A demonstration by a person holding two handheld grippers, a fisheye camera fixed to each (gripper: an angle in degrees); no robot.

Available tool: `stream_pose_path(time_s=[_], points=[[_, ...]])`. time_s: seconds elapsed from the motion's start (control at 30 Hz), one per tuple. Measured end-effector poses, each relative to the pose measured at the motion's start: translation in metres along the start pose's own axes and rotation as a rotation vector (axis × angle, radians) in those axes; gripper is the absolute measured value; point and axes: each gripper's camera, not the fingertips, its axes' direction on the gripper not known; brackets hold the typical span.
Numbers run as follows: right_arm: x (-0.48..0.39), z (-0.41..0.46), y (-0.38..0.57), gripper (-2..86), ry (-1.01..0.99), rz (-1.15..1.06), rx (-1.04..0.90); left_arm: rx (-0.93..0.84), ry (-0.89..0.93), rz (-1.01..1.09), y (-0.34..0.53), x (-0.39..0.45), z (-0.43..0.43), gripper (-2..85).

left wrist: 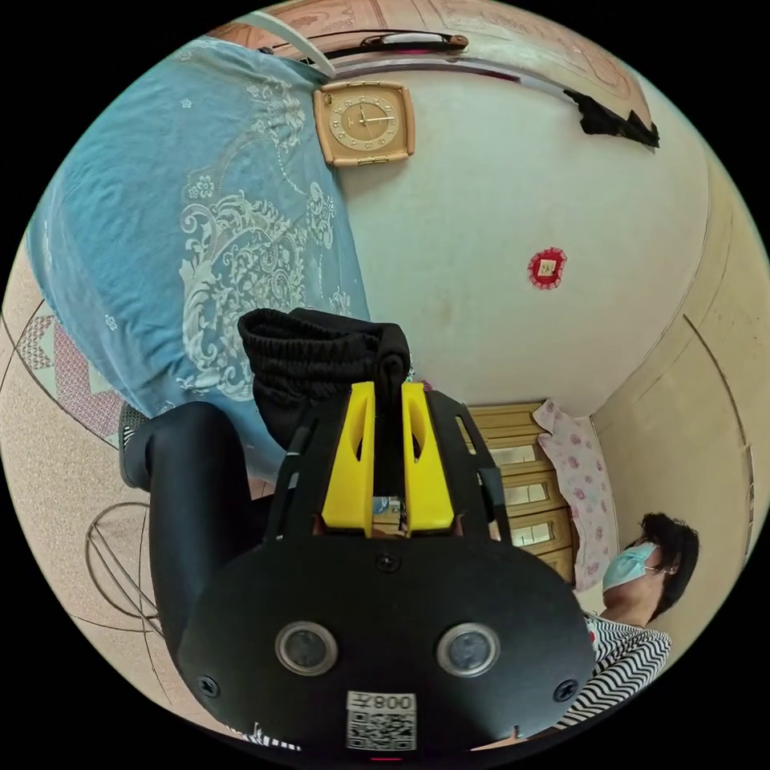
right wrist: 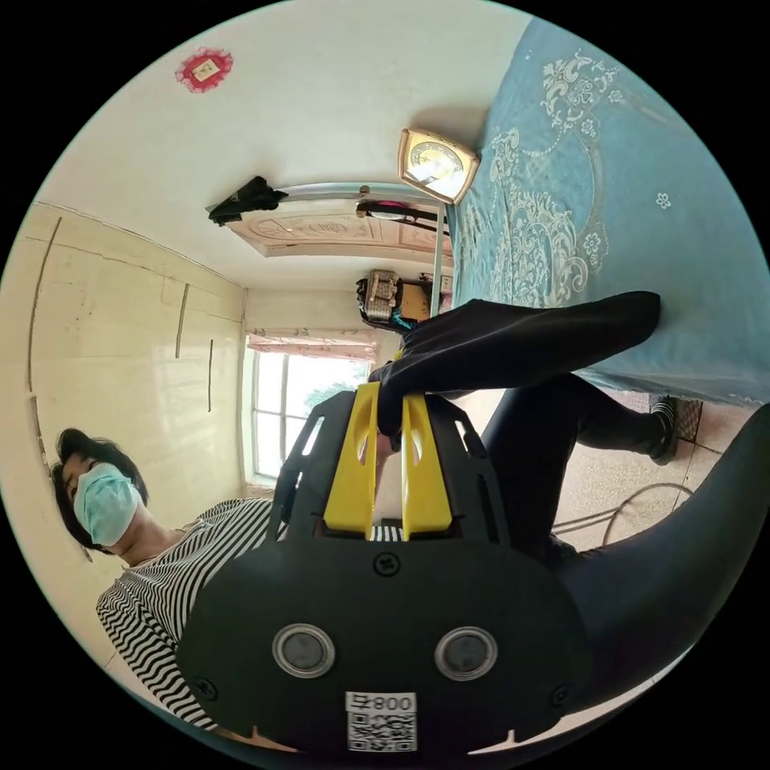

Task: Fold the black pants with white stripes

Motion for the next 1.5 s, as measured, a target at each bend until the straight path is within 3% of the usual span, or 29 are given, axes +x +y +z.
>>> stream_pose_path(time_s=[0.27,0.5,0.7,0.87,1.0,1.1,1.17,1.27,1.5], points=[[-0.065,-0.118,0.000,3.1,-0.066,-0.069,0.195,-0.193,0.022,0.094,0.007,0.058,0.126,6.2],[-0.182,-0.273,-0.056,2.5,-0.006,-0.270,0.384,-0.430,0.191,0.287,-0.008,0.164,0.325,6.2],[-0.349,-0.451,-0.099,2.6,0.185,-0.521,0.624,-0.637,0.460,0.479,0.015,0.287,0.514,6.2],[-0.463,-0.563,-0.088,3.1,0.393,-0.615,0.825,-0.790,0.482,0.554,0.055,0.333,0.634,6.4],[-0.448,-0.604,-0.084,3.3,0.470,-0.489,0.904,-0.943,0.324,0.546,0.092,0.306,0.718,6.6],[-0.369,-0.624,-0.084,3.6,0.446,-0.250,0.960,-1.082,0.110,0.451,0.114,0.257,0.763,6.7],[-0.289,-0.627,-0.087,3.9,0.429,0.003,0.958,-1.085,0.180,0.355,0.120,0.238,0.771,6.7],[-0.224,-0.618,-0.094,4.2,0.253,0.088,0.963,-1.083,0.177,0.361,0.129,0.239,0.778,6.9],[-0.227,-0.622,-0.126,5.0,0.272,0.127,0.958,-1.149,0.088,0.564,0.162,0.277,0.818,7.1]])
